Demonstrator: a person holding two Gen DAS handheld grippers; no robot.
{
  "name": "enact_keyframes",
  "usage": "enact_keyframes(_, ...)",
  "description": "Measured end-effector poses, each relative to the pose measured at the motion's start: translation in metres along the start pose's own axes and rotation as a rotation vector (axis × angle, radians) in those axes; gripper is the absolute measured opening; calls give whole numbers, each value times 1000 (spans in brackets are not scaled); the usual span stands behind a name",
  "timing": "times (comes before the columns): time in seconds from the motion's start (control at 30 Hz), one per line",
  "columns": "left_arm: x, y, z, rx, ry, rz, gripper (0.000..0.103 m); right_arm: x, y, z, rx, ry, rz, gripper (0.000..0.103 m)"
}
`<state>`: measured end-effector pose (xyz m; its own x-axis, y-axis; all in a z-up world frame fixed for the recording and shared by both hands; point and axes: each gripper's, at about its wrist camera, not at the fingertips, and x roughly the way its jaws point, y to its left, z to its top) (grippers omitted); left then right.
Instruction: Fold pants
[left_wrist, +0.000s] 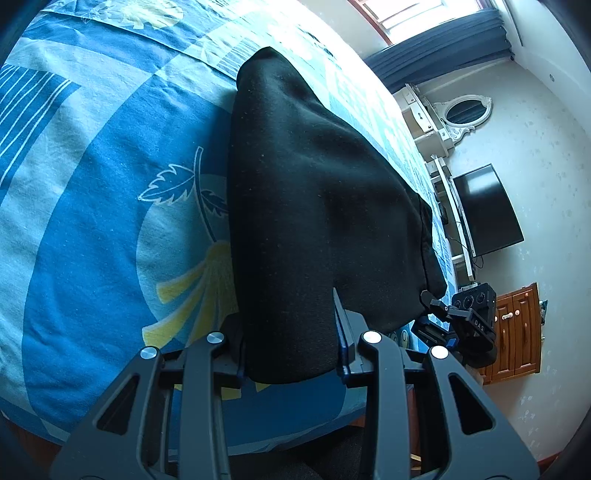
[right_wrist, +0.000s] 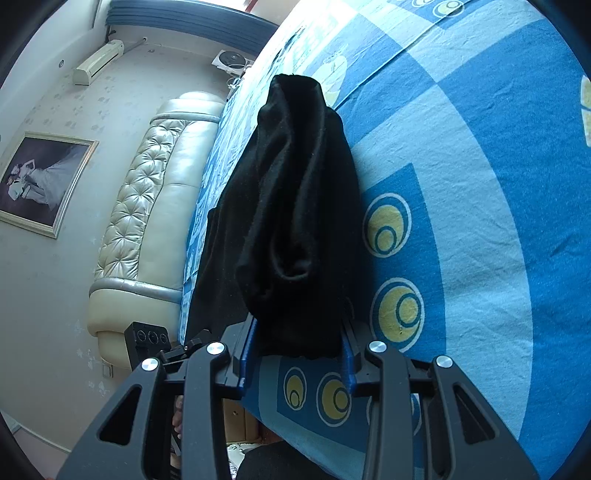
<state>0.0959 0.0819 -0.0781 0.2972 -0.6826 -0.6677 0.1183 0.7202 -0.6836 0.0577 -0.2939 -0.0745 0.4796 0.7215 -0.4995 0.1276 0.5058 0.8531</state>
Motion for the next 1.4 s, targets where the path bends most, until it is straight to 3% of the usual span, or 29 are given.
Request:
enact_keyframes(0.87, 0, 1, 1, -2, 0, -21, 36, 1, -5, -6, 23, 2, 26, 38)
enact_keyframes(1.03, -3, 2, 0, 21, -25, 10, 59, 0, -11, -5, 51, 1, 50, 47)
enact_keyframes(1.13, -4, 5, -2, 8, -31, -18, 69, 0, -12, -6, 57, 0, 65, 51)
enact_keyframes(1.4, -1, -2, -3, 52, -18, -21, 78, -3, -13, -8, 57, -6, 88, 58)
